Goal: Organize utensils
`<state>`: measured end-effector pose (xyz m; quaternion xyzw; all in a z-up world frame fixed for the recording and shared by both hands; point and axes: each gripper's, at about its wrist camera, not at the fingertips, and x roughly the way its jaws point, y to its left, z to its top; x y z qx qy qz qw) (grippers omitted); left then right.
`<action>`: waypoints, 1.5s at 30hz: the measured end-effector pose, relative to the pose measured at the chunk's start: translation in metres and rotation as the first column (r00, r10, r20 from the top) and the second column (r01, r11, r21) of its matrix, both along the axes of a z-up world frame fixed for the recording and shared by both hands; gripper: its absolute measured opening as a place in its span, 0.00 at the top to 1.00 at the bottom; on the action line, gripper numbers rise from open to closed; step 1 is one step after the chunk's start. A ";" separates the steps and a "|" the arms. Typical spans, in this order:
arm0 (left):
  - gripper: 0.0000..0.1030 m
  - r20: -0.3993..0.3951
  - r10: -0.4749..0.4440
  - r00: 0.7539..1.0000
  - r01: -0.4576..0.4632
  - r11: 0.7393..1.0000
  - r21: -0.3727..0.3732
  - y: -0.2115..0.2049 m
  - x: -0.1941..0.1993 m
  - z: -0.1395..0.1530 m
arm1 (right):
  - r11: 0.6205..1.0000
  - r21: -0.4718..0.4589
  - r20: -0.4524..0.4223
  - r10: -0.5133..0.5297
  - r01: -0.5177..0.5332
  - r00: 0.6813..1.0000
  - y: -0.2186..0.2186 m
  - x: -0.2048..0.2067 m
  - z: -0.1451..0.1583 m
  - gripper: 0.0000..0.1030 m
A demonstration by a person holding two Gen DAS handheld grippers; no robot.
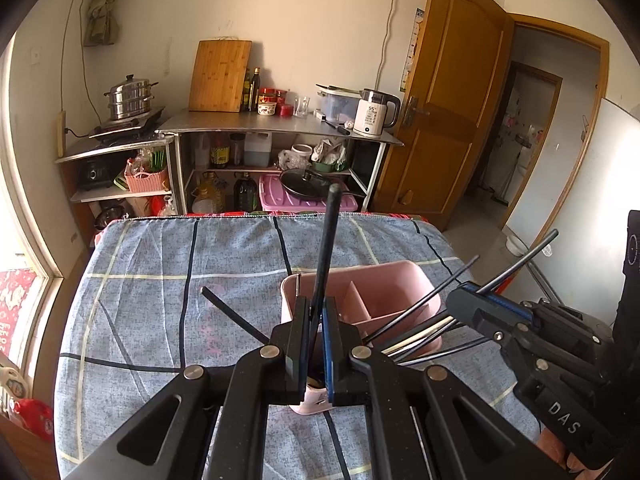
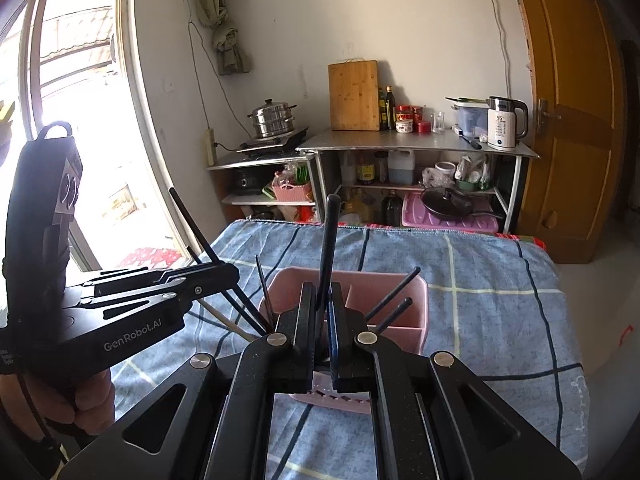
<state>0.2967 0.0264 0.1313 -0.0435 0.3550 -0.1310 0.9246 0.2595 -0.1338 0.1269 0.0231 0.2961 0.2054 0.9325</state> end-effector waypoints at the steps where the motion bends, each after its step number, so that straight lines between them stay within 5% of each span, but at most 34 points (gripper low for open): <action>1: 0.94 -0.001 -0.004 1.000 0.004 1.000 -0.003 0.000 0.001 -0.001 | 1.000 -0.003 -0.007 0.004 -0.004 1.000 0.001 0.002 -0.002 0.95; 8: 0.91 -0.009 -0.005 1.000 0.005 1.000 0.015 -0.002 -0.001 -0.004 | 1.000 -0.025 -0.012 0.008 -0.009 1.000 0.004 -0.003 -0.003 0.94; 15: 0.69 0.050 -0.007 0.999 0.009 1.000 -0.025 0.002 -0.019 0.012 | 1.000 0.000 0.029 -0.003 0.003 1.000 -0.006 -0.017 0.013 0.91; 30: 0.68 0.120 0.005 0.993 0.004 0.997 -0.075 0.010 -0.080 0.028 | 0.999 0.037 0.082 -0.039 0.036 0.996 -0.034 -0.059 0.028 0.83; 45: 0.68 0.143 0.033 0.989 -0.026 0.998 -0.050 0.002 -0.168 -0.009 | 0.998 0.027 0.072 -0.050 0.048 0.996 -0.049 -0.126 -0.001 0.79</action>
